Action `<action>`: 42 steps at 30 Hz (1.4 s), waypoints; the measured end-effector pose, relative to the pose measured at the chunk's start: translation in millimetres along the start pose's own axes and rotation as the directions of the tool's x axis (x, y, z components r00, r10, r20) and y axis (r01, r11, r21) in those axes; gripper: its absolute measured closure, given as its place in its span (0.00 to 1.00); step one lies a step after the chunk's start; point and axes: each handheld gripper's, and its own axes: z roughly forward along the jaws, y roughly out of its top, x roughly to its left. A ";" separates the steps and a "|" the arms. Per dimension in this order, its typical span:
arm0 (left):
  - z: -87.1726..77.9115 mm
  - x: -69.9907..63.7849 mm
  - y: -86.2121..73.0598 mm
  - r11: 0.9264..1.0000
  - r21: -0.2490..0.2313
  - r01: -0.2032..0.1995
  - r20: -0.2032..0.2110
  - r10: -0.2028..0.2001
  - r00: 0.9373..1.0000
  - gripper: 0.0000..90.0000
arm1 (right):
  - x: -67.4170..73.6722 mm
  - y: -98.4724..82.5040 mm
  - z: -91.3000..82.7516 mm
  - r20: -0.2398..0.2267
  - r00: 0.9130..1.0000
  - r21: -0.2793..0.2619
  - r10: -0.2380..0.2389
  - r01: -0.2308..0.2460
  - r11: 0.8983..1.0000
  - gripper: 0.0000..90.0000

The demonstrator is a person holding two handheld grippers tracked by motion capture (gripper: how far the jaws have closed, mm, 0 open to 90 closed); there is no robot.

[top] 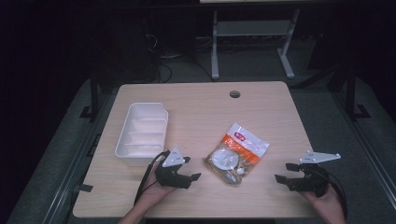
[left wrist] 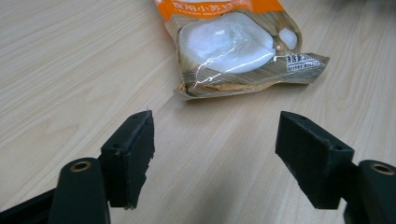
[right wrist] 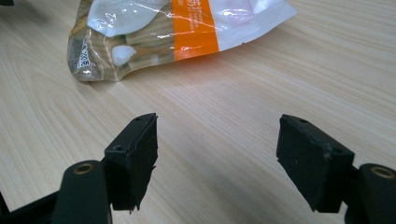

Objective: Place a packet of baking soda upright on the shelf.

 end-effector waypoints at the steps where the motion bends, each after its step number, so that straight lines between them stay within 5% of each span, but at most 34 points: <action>1: 0.5 0.4 1.8 1.000 0.007 0.004 0.011 -0.004 1.000 0.36 | -0.2 0.0 0.1 0.002 1.000 -0.003 0.002 -0.002 1.000 0.31; 9: 5.7 0.6 15.9 1.000 0.011 0.026 0.018 -0.026 0.999 0.44 | -3.5 0.2 2.5 0.016 0.999 -0.011 0.028 -0.027 1.000 0.29; 16: 24.6 10.6 38.9 0.996 0.014 0.084 0.046 -0.085 0.995 0.67 | -13.6 12.8 3.7 -0.038 0.991 -0.056 0.127 -0.129 0.990 0.27; 20: 50.2 15.1 53.7 0.997 0.050 0.065 0.048 -0.068 0.997 0.78 | -20.1 27.4 19.3 -0.026 0.990 -0.031 0.136 -0.137 0.990 0.26; 27: 73.8 13.1 61.5 0.993 0.116 0.038 0.071 -0.046 0.996 0.84 | -28.7 45.5 39.5 -0.037 0.989 -0.013 0.145 -0.145 0.989 0.26; 31: 79.4 11.2 62.4 0.991 0.125 0.037 0.069 -0.046 0.997 0.88 | -36.2 50.2 53.1 -0.059 0.981 0.004 0.187 -0.187 0.982 0.27; 35: 80.5 11.7 63.1 0.990 0.134 0.034 0.067 -0.043 0.997 0.91 | -38.0 52.7 66.5 -0.089 0.973 0.027 0.211 -0.210 0.977 0.30; 42: 80.7 12.2 62.6 0.991 0.132 0.039 0.071 -0.048 0.996 0.92 | -32.7 61.7 90.8 -0.180 0.957 0.068 0.229 -0.220 0.973 0.53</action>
